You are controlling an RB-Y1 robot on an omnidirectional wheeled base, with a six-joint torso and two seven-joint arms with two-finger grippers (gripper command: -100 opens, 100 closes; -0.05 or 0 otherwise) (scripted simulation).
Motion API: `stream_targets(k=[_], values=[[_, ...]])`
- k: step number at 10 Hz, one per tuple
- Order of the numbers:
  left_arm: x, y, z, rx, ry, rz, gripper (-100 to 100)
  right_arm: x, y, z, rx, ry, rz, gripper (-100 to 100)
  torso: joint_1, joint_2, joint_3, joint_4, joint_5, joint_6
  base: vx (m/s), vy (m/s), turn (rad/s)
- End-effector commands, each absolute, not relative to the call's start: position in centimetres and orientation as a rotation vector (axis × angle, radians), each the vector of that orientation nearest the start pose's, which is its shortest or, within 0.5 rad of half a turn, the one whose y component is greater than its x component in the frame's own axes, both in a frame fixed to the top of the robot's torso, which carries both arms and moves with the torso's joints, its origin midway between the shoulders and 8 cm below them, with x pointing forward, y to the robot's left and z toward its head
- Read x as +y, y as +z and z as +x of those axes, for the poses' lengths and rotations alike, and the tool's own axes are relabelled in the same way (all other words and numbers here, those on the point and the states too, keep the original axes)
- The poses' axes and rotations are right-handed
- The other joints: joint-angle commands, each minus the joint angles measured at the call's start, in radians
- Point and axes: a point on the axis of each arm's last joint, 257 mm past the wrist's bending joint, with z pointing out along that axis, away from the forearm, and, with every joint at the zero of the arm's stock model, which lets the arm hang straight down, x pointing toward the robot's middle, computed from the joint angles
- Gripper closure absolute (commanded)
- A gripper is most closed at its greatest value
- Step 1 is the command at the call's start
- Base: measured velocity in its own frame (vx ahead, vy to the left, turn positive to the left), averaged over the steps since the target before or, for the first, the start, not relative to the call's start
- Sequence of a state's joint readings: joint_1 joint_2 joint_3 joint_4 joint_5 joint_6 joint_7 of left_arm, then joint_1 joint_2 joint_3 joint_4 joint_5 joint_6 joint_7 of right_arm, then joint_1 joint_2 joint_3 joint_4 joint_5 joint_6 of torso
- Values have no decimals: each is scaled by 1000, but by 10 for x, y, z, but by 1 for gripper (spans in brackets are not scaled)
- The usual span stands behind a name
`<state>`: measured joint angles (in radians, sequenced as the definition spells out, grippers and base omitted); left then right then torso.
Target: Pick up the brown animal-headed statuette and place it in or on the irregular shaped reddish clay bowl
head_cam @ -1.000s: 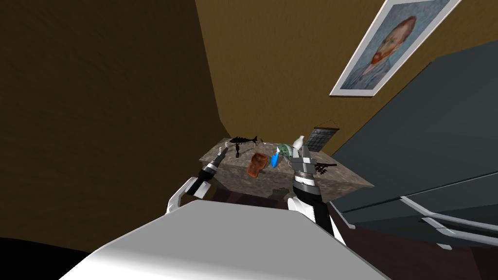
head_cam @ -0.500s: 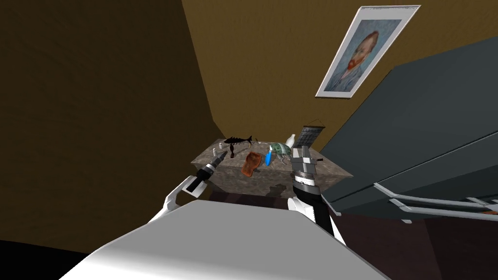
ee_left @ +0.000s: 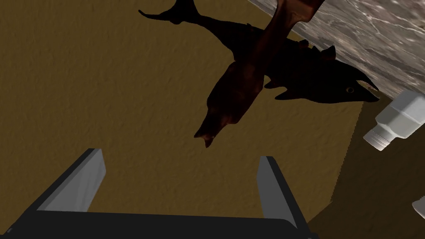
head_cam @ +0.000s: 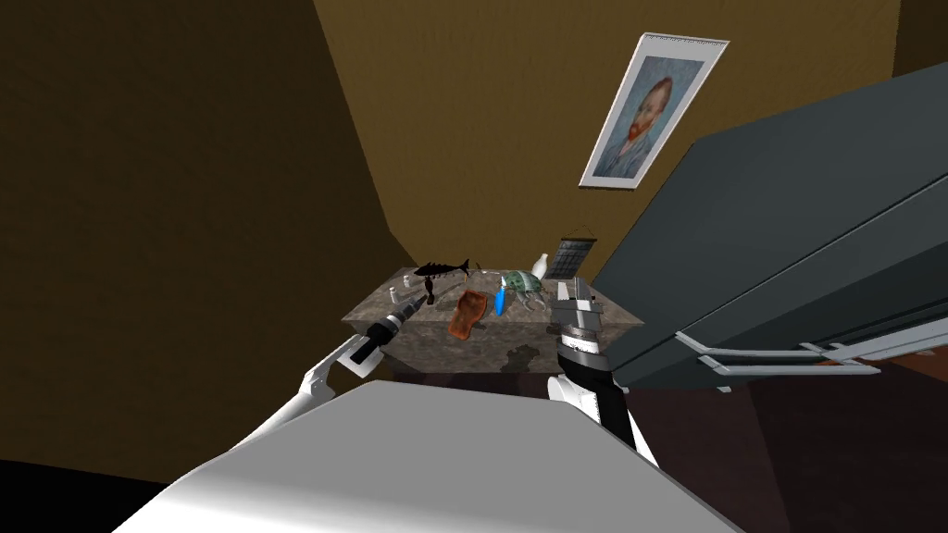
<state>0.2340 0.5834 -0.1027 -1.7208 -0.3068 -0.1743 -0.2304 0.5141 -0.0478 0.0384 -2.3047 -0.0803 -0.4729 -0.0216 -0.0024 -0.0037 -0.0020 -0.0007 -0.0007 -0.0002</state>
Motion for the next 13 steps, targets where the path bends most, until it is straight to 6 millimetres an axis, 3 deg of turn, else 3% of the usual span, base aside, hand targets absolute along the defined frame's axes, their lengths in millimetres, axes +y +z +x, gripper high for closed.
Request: stream_targets(k=[1, 5, 6, 7, 8, 9, 13], values=[[332, -244, 465, 1680, -459, -206, -100, -272, 25, 344, 610, 1406, 702, 0, 0, 0, 0, 0, 0, 0, 80, -49, -291], [378, -266, 460, 1757, -317, -188, -100, -272, 25, 344, 610, 1406, 703, 0, 1, -5, -3, -1, 0, 0, 123, -29, -165], [372, -265, 460, 1748, -338, -188, -100, -272, 25, 344, 610, 1406, 703, 0, 2, -6, -3, -1, 0, 0, 69, 9, -33], [373, -265, 461, 1750, -334, -189, 0, -272, 25, 344, 610, 1406, 702, 0, 3, -2, -1, -1, 1, -1, 13, 1, 6], [373, -265, 461, 1750, -334, -189, -100, -272, 25, 344, 610, 1406, 702, 0, 2, 2, 1, 0, 1, -1, 6, 0, -1], [373, -265, 461, 1750, -334, -189, 100, -272, 25, 344, 610, 1406, 702, 0, 2, 3, 2, 1, 1, -1, 0, 0, 0], [373, -265, 461, 1750, -334, -189, 100, -272, 25, 344, 610, 1406, 702, 0, 2, 5, 3, 1, 1, -1, 0, 0, 0]])
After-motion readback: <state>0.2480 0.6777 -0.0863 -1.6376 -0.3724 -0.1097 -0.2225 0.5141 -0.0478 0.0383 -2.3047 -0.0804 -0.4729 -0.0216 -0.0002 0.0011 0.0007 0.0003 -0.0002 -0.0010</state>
